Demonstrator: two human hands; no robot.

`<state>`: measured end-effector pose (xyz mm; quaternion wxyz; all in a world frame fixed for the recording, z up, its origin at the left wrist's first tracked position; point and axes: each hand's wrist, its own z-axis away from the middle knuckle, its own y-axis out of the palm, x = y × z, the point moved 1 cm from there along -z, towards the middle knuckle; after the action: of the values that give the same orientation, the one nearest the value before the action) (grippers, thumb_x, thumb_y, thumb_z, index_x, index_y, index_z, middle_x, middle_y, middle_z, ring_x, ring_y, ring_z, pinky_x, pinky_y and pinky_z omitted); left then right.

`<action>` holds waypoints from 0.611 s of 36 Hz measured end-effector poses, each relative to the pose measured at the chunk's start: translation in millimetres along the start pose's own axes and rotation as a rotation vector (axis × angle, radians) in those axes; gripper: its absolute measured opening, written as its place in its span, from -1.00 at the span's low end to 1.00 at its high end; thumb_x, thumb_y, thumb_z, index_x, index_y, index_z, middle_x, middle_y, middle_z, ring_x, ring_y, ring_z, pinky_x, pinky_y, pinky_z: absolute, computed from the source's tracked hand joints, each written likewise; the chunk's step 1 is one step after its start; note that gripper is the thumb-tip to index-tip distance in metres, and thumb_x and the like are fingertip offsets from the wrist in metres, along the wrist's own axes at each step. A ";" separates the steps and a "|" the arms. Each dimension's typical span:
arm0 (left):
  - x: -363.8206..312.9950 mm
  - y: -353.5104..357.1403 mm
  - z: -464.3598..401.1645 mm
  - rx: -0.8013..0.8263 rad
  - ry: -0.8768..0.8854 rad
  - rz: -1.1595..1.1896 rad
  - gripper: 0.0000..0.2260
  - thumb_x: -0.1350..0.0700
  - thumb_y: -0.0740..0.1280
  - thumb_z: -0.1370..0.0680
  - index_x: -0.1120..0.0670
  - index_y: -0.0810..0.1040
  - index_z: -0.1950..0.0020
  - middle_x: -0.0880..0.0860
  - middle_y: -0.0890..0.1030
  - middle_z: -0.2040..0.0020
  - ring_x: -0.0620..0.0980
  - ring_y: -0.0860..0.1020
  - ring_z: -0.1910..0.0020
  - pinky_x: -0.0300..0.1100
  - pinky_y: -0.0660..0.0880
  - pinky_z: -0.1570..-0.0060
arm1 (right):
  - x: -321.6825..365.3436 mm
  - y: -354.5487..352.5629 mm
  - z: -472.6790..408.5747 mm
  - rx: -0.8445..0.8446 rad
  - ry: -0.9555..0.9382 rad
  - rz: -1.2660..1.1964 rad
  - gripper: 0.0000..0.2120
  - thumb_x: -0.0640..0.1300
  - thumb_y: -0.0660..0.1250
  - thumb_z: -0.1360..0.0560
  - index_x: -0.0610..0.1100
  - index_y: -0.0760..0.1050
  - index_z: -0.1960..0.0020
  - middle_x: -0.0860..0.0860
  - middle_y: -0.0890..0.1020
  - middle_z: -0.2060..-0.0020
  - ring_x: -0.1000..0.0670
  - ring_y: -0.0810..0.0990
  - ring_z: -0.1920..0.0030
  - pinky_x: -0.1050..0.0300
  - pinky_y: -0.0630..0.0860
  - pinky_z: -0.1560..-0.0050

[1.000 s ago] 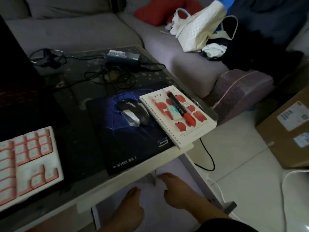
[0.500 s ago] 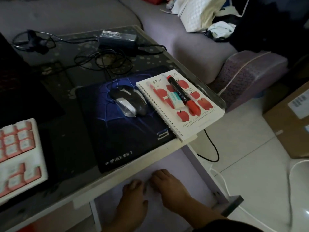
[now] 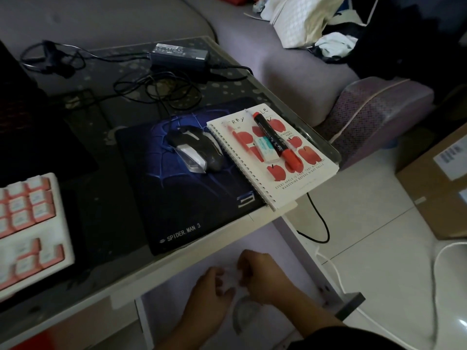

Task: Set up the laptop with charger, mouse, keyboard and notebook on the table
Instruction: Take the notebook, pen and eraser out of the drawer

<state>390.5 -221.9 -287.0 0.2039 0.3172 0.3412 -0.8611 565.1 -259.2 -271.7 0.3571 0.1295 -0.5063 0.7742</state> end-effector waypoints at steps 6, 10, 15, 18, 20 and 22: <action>-16.7 -10.8 9.3 0.005 -0.146 0.468 -0.86 0.16 0.51 -0.56 0.15 0.60 -0.02 0.18 0.73 0.17 0.16 0.73 0.23 0.06 0.71 0.20 | 13.4 -10.6 16.8 0.115 -0.036 -0.200 -0.77 -0.20 0.55 -0.42 -0.02 0.65 -0.04 0.05 0.73 0.05 0.08 0.70 0.04 0.13 0.68 -0.02; -16.3 -14.0 13.6 -0.098 -0.155 0.484 -0.86 0.29 0.44 -0.58 0.25 0.55 0.15 0.18 0.69 0.35 0.14 0.68 0.32 0.00 0.69 0.32 | -4.0 -13.4 23.0 0.059 0.026 -0.246 -0.63 -0.41 0.28 -0.48 -0.09 0.64 -0.16 0.00 0.75 0.03 0.05 0.71 0.04 0.06 0.67 -0.05; -12.4 -21.3 14.4 -0.121 -0.184 0.559 -0.90 0.29 0.38 -0.63 0.31 0.55 0.05 0.19 0.66 0.37 0.11 0.65 0.37 -0.08 0.63 0.38 | -23.4 5.2 31.5 0.247 -0.186 0.235 -0.48 -0.15 0.46 -0.39 0.11 0.53 -0.32 0.07 0.50 -0.27 0.00 0.49 -0.22 -0.04 0.55 -0.20; -12.0 -23.6 13.6 -0.093 -0.235 0.593 -0.87 0.27 0.35 -0.65 0.36 0.55 -0.01 0.22 0.65 0.33 0.16 0.65 0.32 -0.01 0.68 0.30 | -14.6 20.3 33.2 0.249 -0.292 0.493 -0.51 -0.10 0.43 -0.43 0.04 0.44 -0.34 -0.03 0.41 -0.32 -0.15 0.42 -0.23 -0.05 0.44 0.00; -9.9 -23.9 12.0 -0.075 -0.258 0.602 -0.87 0.27 0.35 -0.66 0.34 0.57 0.02 0.23 0.66 0.33 0.20 0.66 0.28 0.04 0.69 0.25 | -6.9 25.9 34.7 0.196 -0.355 0.608 -0.58 -0.10 0.43 -0.42 -0.04 0.47 -0.26 -0.08 0.46 -0.26 -0.19 0.47 -0.14 -0.07 0.41 0.09; -8.1 -24.3 11.9 -0.078 -0.271 0.598 -0.86 0.27 0.35 -0.65 0.30 0.58 0.07 0.20 0.66 0.36 0.21 0.67 0.28 0.02 0.67 0.27 | -4.9 33.1 36.6 0.165 -0.396 0.687 -0.70 -0.04 0.42 -0.34 0.01 0.52 -0.06 -0.01 0.56 -0.07 -0.12 0.58 0.05 0.03 0.47 0.28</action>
<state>377.6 -212.8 -263.6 0.5033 0.2777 0.2352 -0.7837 540.0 -301.0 -280.8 -0.0386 0.1277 -0.5152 0.8466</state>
